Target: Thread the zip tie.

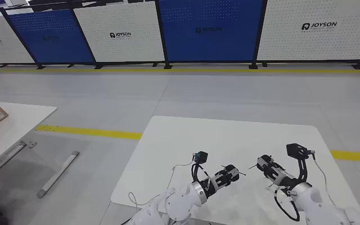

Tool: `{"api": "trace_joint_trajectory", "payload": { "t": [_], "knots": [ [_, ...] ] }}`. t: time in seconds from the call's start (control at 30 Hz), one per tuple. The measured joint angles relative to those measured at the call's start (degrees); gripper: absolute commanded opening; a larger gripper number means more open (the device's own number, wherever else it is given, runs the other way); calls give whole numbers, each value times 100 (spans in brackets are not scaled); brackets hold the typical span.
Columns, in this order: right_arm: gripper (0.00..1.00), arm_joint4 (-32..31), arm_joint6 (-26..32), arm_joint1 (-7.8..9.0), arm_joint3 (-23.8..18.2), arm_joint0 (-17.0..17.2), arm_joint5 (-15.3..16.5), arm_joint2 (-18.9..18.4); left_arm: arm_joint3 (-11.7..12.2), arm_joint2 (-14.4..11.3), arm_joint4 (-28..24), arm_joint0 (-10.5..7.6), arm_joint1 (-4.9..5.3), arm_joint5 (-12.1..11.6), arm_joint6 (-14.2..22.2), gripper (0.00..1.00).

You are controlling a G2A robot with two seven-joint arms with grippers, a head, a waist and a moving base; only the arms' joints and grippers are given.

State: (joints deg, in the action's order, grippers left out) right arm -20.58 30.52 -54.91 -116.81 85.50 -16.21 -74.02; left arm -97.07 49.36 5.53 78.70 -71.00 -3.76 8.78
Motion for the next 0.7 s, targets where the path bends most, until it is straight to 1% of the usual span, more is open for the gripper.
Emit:
{"api": "trace_joint_trajectory", "payload": {
  "t": [0.23,0.3,0.37,0.5,0.6,0.7],
  "knots": [
    [0,5,-6,0,1,2,-1,-3,0,0,0,0,0,0,0,0],
    [0,-35,-76,-5,14,31,65,4,0,0,0,0,0,0,0,0],
    [0,-92,-149,-9,9,91,164,-2,0,0,0,0,0,0,0,0],
    [0,-90,-160,-1,-113,311,395,-143,0,0,0,0,0,0,0,0],
    [0,-270,-140,10,-245,477,483,-189,0,0,0,0,0,0,0,0],
    [0,-354,-115,8,-308,559,475,-217,0,0,0,0,0,0,0,0]
  ]
}}
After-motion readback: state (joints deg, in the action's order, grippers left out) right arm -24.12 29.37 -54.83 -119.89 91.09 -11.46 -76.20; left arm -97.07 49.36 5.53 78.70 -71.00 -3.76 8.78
